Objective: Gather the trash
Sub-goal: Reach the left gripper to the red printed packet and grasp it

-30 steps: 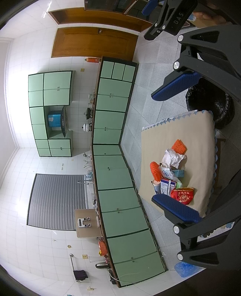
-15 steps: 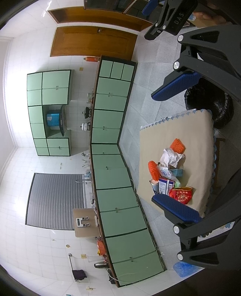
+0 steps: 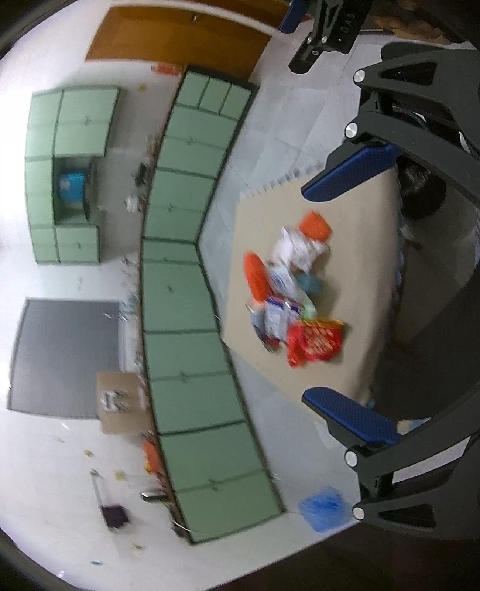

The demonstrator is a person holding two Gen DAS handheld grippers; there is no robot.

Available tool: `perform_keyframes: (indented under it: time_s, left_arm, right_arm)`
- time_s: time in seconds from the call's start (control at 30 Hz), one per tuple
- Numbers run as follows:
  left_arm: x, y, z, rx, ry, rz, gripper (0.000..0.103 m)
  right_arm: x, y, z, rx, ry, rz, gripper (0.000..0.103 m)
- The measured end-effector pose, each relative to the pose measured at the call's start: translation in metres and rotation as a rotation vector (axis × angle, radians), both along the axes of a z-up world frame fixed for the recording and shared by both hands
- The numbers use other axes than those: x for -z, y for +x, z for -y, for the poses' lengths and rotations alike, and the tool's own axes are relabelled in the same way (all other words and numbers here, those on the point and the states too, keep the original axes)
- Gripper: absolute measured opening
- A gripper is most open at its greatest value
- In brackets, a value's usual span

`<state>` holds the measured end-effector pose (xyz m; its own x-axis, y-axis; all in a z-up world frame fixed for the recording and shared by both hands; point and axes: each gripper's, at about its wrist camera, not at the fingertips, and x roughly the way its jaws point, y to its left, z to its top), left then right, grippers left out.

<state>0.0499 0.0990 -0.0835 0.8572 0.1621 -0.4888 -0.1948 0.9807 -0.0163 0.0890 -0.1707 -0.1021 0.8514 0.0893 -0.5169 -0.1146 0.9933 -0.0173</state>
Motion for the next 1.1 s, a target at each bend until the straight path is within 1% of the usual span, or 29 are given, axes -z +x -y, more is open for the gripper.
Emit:
perform_keyframes:
  time_s: [0.17, 0.2, 0.27, 0.33, 0.4, 0.47, 0.6, 0.7, 0.8, 0.9, 1.03, 1.1]
  left_arm:
    - [0.036, 0.033, -0.034, -0.039, -0.029, -0.117, 0.098]
    - [0.045, 0.043, -0.044, -0.054, -0.045, -0.148, 0.098]
    - [0.057, 0.055, -0.059, -0.066, -0.082, -0.177, 0.098]
    - [0.068, 0.069, -0.066, -0.060, -0.103, -0.209, 0.098]
    - [0.083, 0.087, -0.074, -0.051, -0.109, -0.244, 0.098]
    - [0.096, 0.107, -0.080, -0.030, -0.112, -0.277, 0.098]
    - [0.122, 0.142, -0.093, -0.033, -0.106, -0.315, 0.098]
    - [0.148, 0.170, -0.109, -0.039, -0.134, -0.362, 0.098]
    - [0.166, 0.189, -0.118, -0.042, -0.152, -0.400, 0.098]
    - [0.183, 0.206, -0.123, -0.034, -0.151, -0.435, 0.098]
    - [0.201, 0.221, -0.126, -0.020, -0.151, -0.477, 0.097]
    - [0.205, 0.226, -0.127, -0.013, -0.153, -0.482, 0.094]
  right_arm:
    - [0.031, 0.046, -0.045, -0.099, -0.041, -0.081, 0.097]
    - [0.037, 0.054, -0.053, -0.119, -0.043, -0.097, 0.097]
    - [0.046, 0.069, -0.067, -0.144, -0.046, -0.118, 0.097]
    - [0.059, 0.089, -0.083, -0.173, -0.047, -0.154, 0.097]
    - [0.069, 0.105, -0.093, -0.198, -0.033, -0.184, 0.097]
    - [0.077, 0.119, -0.102, -0.211, -0.035, -0.202, 0.097]
    - [0.097, 0.153, -0.120, -0.219, -0.043, -0.231, 0.097]
    - [0.114, 0.175, -0.131, -0.214, -0.062, -0.257, 0.097]
    - [0.128, 0.191, -0.140, -0.212, -0.058, -0.288, 0.097]
    - [0.135, 0.200, -0.147, -0.209, -0.053, -0.304, 0.097]
    - [0.136, 0.203, -0.154, -0.216, -0.045, -0.310, 0.097]
    - [0.136, 0.204, -0.159, -0.220, -0.044, -0.309, 0.097]
